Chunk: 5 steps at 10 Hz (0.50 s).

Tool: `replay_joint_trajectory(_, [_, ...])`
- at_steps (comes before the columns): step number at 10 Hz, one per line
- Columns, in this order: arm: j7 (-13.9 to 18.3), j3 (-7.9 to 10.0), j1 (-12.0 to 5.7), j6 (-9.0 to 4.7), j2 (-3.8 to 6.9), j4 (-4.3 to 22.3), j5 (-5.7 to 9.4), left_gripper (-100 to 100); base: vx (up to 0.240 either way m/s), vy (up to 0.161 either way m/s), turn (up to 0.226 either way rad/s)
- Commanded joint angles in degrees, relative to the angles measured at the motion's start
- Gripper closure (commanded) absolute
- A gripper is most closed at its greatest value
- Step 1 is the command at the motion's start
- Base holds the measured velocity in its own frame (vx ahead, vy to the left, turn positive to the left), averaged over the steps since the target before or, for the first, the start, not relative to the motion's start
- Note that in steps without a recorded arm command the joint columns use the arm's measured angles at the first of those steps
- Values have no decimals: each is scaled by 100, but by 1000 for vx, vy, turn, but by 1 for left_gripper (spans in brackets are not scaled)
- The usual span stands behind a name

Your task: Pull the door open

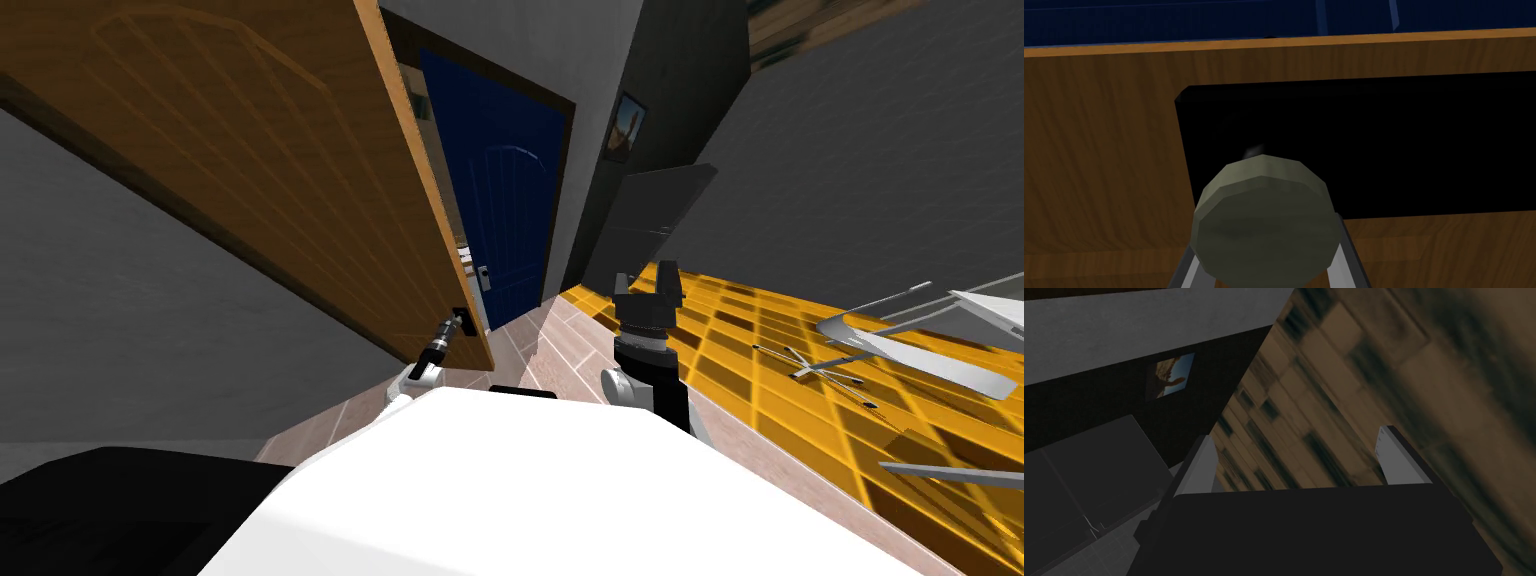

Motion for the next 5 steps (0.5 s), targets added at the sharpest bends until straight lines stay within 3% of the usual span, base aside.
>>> replay_joint_trajectory(1, [94, -99, 102, -142, 109, -66, 6, 100, -260, 131, -204])
replay_joint_trajectory(2, [173, -172, 203, -252, 216, -106, 17, 100, -295, 113, -233])
replay_joint_trajectory(5, [357, -342, 437, -509, 463, -200, 41, 100, -242, 72, -137])
